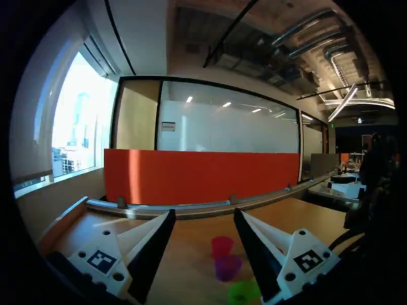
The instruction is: Pour water
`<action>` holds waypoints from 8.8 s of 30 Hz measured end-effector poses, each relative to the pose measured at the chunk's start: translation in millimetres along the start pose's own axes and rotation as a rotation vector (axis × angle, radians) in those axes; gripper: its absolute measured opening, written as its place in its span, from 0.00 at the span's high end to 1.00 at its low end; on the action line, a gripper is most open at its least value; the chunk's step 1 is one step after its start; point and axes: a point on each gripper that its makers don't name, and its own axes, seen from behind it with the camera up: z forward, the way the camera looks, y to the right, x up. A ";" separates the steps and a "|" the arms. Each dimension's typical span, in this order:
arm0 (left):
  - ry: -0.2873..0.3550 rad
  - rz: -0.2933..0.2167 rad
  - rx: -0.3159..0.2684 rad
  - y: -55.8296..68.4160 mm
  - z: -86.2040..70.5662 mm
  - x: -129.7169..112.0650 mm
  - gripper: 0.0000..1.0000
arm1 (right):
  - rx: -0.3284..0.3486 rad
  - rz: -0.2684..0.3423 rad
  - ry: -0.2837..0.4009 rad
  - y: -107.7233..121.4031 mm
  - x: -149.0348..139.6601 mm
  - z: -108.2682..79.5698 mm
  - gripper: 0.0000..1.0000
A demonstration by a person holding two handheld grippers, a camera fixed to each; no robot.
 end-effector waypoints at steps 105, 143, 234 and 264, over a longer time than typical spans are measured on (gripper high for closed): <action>-0.599 0.250 -0.510 77.9 -29.0 -251.9 0.16 | 0.363 -0.120 -0.265 -73.6 -74.7 36.0 0.01; -0.645 0.289 -0.579 95.8 6.4 -270.3 0.16 | 0.369 -0.112 -0.290 -72.9 -91.1 45.2 0.01; -0.310 0.201 -0.448 85.7 30.6 -151.4 0.17 | 0.426 -0.139 -0.355 -88.9 -107.6 75.3 0.01; -0.188 0.156 -0.427 88.0 24.2 -109.2 0.17 | 0.492 -0.170 -0.419 -107.7 -128.9 95.0 0.01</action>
